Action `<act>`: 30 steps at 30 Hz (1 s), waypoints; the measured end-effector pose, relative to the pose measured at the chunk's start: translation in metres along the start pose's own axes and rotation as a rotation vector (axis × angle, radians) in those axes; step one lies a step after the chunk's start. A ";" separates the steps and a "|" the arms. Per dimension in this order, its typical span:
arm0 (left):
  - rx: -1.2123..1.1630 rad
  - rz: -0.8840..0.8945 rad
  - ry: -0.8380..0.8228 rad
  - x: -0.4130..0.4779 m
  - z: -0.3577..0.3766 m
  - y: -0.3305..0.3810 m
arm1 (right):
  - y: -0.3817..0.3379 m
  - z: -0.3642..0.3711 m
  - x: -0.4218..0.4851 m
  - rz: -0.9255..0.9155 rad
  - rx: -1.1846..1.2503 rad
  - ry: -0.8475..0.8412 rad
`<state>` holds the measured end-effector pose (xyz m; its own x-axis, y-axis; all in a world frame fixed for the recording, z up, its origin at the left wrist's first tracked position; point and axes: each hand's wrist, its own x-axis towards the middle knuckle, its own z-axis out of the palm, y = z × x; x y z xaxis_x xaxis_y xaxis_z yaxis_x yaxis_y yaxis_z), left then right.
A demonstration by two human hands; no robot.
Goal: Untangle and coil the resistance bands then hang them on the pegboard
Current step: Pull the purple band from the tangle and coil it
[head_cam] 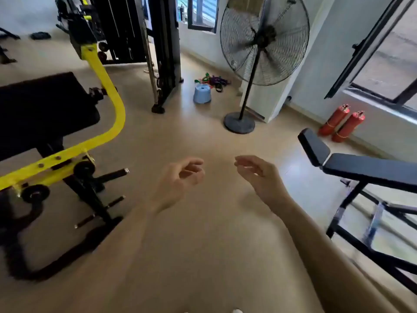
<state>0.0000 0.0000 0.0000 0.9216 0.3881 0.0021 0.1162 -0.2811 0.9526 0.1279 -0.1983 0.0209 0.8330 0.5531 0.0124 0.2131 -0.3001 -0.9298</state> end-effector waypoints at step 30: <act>0.030 -0.425 0.024 0.206 -0.030 -0.142 | 0.144 0.088 0.228 0.287 -0.223 -0.397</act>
<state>0.1620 0.1460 -0.1261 0.7808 0.4948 -0.3815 0.4949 -0.1170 0.8610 0.3034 -0.0470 -0.1425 0.6257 0.6630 -0.4110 0.1445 -0.6163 -0.7741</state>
